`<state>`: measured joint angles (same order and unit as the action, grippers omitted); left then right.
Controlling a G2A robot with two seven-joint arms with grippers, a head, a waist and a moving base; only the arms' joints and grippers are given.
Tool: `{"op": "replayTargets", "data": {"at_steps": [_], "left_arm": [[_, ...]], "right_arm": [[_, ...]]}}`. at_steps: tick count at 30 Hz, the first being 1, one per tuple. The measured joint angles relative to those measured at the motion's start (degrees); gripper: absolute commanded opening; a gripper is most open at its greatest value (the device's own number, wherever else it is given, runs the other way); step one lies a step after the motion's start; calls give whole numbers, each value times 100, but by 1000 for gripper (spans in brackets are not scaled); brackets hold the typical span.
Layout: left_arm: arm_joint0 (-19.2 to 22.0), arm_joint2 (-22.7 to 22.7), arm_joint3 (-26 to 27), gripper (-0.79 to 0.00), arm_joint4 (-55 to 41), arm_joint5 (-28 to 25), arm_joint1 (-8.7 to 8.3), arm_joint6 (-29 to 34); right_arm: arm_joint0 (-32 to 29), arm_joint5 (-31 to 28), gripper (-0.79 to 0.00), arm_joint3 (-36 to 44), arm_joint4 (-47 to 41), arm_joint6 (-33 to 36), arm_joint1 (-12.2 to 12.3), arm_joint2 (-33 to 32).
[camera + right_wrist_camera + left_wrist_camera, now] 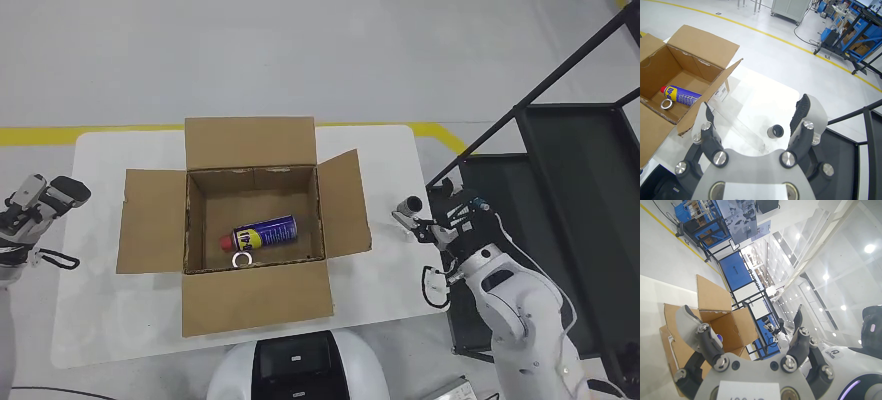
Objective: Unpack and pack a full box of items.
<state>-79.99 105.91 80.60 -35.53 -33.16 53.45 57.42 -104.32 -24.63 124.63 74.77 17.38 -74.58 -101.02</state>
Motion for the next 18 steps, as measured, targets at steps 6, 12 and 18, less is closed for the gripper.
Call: {"op": "replayTargets", "data": {"at_steps": [6, 12, 18], "left_arm": [[0, 0, 0, 0, 0, 0, 0, 0], [0, 0, 0, 0, 0, 0, 0, 0], [0, 0, 0, 0, 0, 0, 0, 0]], "right_arm": [[1, -1, 0, 0, 2, -2, 0, 1], [64, 125, 0, -270, -226, 133, -2, 38], [537, 609, 0, -1271, 121, 973, 29, 134]]}}
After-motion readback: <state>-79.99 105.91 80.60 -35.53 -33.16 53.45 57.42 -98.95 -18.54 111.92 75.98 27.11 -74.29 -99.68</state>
